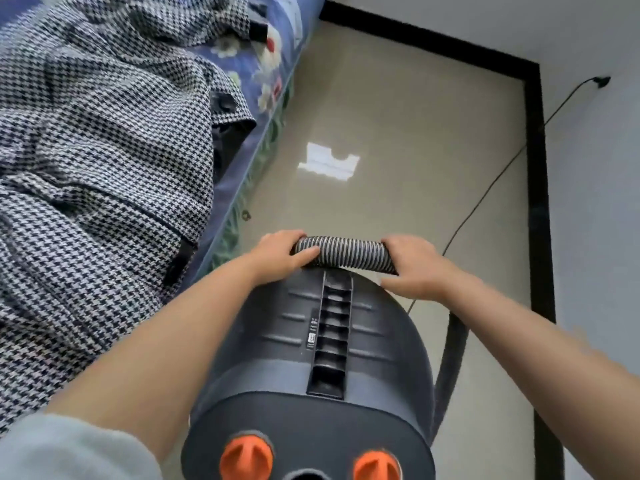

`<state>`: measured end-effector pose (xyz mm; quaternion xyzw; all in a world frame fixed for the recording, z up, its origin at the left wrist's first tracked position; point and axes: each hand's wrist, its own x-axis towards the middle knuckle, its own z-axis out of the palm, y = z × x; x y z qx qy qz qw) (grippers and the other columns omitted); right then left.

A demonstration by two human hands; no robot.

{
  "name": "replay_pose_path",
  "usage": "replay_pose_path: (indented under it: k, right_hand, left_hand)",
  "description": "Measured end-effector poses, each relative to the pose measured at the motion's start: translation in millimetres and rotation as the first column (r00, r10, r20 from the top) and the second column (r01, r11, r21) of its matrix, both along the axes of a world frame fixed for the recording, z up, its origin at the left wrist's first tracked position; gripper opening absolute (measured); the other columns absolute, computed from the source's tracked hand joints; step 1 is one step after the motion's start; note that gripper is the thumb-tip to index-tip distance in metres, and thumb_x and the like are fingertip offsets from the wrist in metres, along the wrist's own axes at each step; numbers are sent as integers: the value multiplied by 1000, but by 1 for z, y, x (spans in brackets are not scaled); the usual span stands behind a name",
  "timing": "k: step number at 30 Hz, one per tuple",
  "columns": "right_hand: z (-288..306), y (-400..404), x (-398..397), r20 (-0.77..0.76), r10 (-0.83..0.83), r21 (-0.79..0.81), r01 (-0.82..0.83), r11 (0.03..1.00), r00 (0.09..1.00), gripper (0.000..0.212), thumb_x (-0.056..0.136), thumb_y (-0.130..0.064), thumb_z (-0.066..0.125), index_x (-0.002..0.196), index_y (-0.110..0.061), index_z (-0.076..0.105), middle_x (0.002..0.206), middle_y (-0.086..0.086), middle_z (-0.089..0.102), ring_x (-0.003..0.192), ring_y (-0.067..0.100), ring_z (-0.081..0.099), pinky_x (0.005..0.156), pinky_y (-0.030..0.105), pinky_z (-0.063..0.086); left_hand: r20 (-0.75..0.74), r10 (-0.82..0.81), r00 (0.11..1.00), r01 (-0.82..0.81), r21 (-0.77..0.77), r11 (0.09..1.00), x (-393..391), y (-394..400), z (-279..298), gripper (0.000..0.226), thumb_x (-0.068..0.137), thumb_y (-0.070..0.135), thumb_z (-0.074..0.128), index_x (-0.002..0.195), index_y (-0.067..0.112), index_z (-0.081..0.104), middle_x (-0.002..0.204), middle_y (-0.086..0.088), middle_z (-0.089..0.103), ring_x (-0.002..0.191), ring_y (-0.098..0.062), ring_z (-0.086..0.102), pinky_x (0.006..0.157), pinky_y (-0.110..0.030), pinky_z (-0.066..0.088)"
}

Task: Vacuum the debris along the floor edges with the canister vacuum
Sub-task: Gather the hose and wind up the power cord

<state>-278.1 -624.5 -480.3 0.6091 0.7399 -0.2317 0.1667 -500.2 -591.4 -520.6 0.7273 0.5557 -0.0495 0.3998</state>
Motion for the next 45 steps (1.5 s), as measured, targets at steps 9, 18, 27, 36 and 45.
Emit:
replay_pose_path:
  k: [9, 18, 27, 36, 45]
  right_hand:
    - [-62, 27, -24, -150, -266, -219, 231, 948, 952, 44, 98, -43, 30, 99, -4, 52, 98, 13, 59, 90, 28, 54, 78, 37, 41]
    - [-74, 19, -22, 11, -223, -317, 215, 924, 975, 48, 98, -44, 25, 118, -6, 46, 118, 12, 53, 116, 25, 46, 110, 49, 11]
    - [-92, 21, -20, 38, -196, -355, 197, 914, 980, 60, 94, -56, 16, 123, -10, 40, 130, 7, 44, 127, 18, 35, 113, 55, 1]
    - [-84, 14, -20, 34, -270, -295, 268, 917, 962, 62, 95, -55, 23, 148, -24, 16, 155, 1, 16, 144, 18, 10, 113, 55, 1]
    - [-19, -67, 86, -177, -351, 132, 376, 917, 919, 50, 96, -29, 44, 142, -12, 33, 149, 4, 31, 139, 18, 24, 113, 31, 19]
  left_hand:
    - [8, -245, 969, 242, -203, 949, 14, 33, -26, 42, 101, 32, 28, 125, 2, 45, 129, -16, 49, 119, -27, 46, 93, -29, 33]
    - [-5, -378, 926, 371, -183, 910, 6, 32, -39, 47, 100, 32, 30, 140, 9, 32, 146, -8, 35, 135, -23, 30, 110, -37, 25]
    - [-46, -426, 904, 417, -136, 899, 3, 32, -67, 56, 101, 37, 23, 150, 18, 3, 158, 3, -1, 145, -18, -9, 116, -41, -2]
    - [-140, -375, 916, 359, -125, 925, 5, 30, -53, 53, 101, 33, 27, 148, 15, 14, 155, -3, 18, 144, -18, 13, 115, -43, 15]
    - [-293, -296, 909, 393, 369, 843, 98, -14, 44, 38, 95, 19, 42, 131, 9, 47, 136, -8, 45, 125, -27, 39, 101, -37, 37]
